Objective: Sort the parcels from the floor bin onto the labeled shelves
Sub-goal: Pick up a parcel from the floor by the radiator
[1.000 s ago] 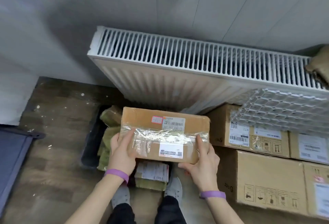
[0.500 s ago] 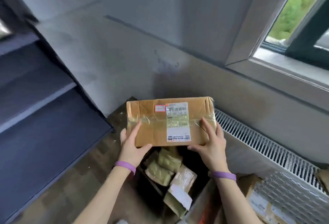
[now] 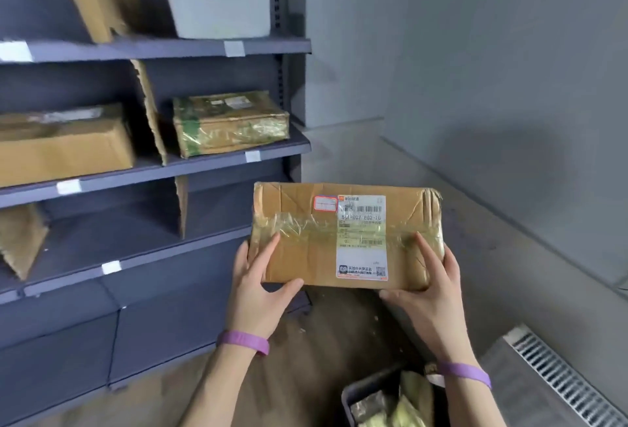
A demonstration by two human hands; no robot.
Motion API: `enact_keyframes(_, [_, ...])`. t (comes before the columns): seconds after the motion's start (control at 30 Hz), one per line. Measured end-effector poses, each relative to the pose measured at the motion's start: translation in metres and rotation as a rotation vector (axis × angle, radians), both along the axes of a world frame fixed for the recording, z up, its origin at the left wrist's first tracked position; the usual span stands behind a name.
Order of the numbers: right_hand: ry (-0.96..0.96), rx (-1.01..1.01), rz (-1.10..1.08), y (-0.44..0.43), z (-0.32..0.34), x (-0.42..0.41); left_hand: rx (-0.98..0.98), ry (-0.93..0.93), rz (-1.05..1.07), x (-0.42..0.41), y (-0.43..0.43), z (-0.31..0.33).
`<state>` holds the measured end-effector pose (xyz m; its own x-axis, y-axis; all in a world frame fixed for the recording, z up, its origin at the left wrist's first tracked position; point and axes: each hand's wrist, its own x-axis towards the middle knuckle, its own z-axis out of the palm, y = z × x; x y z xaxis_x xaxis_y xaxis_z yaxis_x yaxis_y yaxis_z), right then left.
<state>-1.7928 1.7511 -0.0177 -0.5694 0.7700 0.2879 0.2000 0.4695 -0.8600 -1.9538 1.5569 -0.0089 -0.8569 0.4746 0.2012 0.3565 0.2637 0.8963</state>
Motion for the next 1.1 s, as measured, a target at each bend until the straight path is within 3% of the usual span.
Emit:
enact_keyframes(0.37, [0.078,0.034,0.199,-0.078,0.024,-0.119,0.084,0.070,0.192,-0.080,-0.106,0.023])
enact_keyframes(0.8, [0.136,0.029,0.468,-0.054,0.045,-0.278,0.148,0.096,0.465,-0.162,-0.110,0.038])
enact_keyframes(1.1, [0.123,0.012,0.616,-0.088,0.055,-0.383,0.122,0.111,0.635,-0.226,-0.146,0.053])
